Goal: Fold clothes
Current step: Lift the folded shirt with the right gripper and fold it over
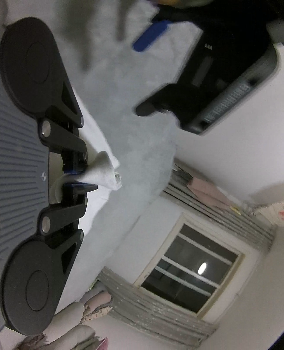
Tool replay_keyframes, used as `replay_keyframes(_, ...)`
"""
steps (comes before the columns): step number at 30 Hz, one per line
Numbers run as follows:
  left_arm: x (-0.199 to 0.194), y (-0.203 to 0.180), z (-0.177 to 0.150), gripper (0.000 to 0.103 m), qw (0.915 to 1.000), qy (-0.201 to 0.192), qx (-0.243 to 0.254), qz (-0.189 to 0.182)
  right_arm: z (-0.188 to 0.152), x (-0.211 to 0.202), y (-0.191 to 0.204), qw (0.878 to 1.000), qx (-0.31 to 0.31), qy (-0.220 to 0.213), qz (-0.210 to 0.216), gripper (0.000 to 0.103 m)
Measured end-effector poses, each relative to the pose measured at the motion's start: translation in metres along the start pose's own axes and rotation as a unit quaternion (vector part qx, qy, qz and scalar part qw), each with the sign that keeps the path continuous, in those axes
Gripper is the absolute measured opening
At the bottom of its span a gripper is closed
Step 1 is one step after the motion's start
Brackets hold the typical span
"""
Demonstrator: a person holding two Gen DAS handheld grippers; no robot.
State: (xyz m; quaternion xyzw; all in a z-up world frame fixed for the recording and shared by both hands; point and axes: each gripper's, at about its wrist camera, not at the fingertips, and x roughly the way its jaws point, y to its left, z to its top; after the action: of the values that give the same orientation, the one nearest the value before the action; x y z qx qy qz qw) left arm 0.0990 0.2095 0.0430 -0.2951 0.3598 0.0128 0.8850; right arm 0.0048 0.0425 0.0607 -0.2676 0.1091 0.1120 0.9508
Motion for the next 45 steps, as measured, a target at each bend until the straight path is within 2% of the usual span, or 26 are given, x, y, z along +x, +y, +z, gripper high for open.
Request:
replay_keyframes(2, 0.0, 0.002, 0.001, 0.087, 1.0, -0.001, -0.005, 0.002, 0.003, -0.003, 0.005, 1.0, 0.0, -0.002, 0.009, 0.009)
replay_keyframes(4, 0.0, 0.002, 0.001, 0.087, 1.0, 0.0, -0.004, 0.004, 0.002, -0.006, 0.019, 1.0, -0.026, 0.002, 0.016, 0.009)
replay_keyframes(7, 0.002, 0.002, 0.0, 0.087, 1.0, 0.003, -0.001, 0.005, -0.009, 0.001, 0.042, 0.996, -0.076, 0.04, 0.011, 0.009)
replay_keyframes(9, 0.002, 0.002, -0.001, 0.087, 1.0, 0.005, 0.001, 0.005, -0.014, 0.008, 0.046, 0.995, -0.069, 0.069, 0.017, 0.009)
replay_keyframes(13, 0.004, 0.001, -0.002, 0.087, 0.9999, 0.008, 0.005, 0.007, -0.015, 0.001, 0.044, 0.995, -0.068, 0.051, 0.047, 0.006)
replay_keyframes(16, 0.006, 0.001, -0.003, 0.087, 0.9999, 0.011, 0.007, 0.008, -0.02, 0.002, 0.048, 0.993, -0.074, 0.073, 0.055, 0.006)
replay_keyframes(20, 0.007, 0.0, -0.004, 0.084, 0.9998, 0.013, 0.014, 0.008, -0.019, 0.008, 0.038, 0.992, -0.048, 0.09, 0.074, 0.007)
replay_keyframes(22, 0.007, 0.0, -0.004, 0.083, 0.9997, 0.015, 0.017, 0.008, -0.016, 0.006, 0.028, 0.99, -0.034, 0.089, 0.1, 0.018)
replay_keyframes(25, 0.008, -0.001, -0.004, 0.082, 0.9996, 0.016, 0.023, 0.008, -0.01, -0.01, 0.005, 0.986, 0.027, 0.081, 0.145, 0.022)
replay_keyframes(28, 0.009, -0.002, -0.006, 0.081, 0.9995, 0.017, 0.025, 0.009, -0.005, -0.029, -0.03, 0.974, 0.106, 0.071, 0.185, 0.022)
replay_keyframes(32, 0.009, -0.008, -0.01, 0.077, 0.9992, 0.02, 0.034, 0.008, -0.002, -0.047, -0.078, 0.948, 0.205, 0.062, 0.236, 0.022)
replay_keyframes(34, 0.01, -0.01, -0.012, 0.076, 0.999, 0.02, 0.04, 0.007, -0.005, -0.046, -0.105, 0.936, 0.25, 0.064, 0.238, 0.022)
replay_keyframes(38, 0.011, -0.019, -0.017, 0.073, 0.9982, 0.02, 0.056, 0.003, -0.022, -0.013, -0.134, 0.931, 0.285, 0.119, 0.195, 0.021)
replay_keyframes(39, 0.012, -0.022, -0.019, 0.072, 0.9978, 0.019, 0.063, 0.002, -0.026, -0.005, -0.135, 0.931, 0.284, 0.13, 0.19, 0.017)
replay_keyframes(42, 0.013, -0.033, -0.025, 0.071, 0.9961, 0.016, 0.087, 0.0, -0.031, 0.01, -0.128, 0.935, 0.264, 0.144, 0.19, 0.017)
replay_keyframes(45, 0.015, -0.042, -0.03, 0.071, 0.9942, 0.012, 0.107, 0.0, -0.03, 0.018, -0.122, 0.934, 0.26, 0.152, 0.194, 0.017)
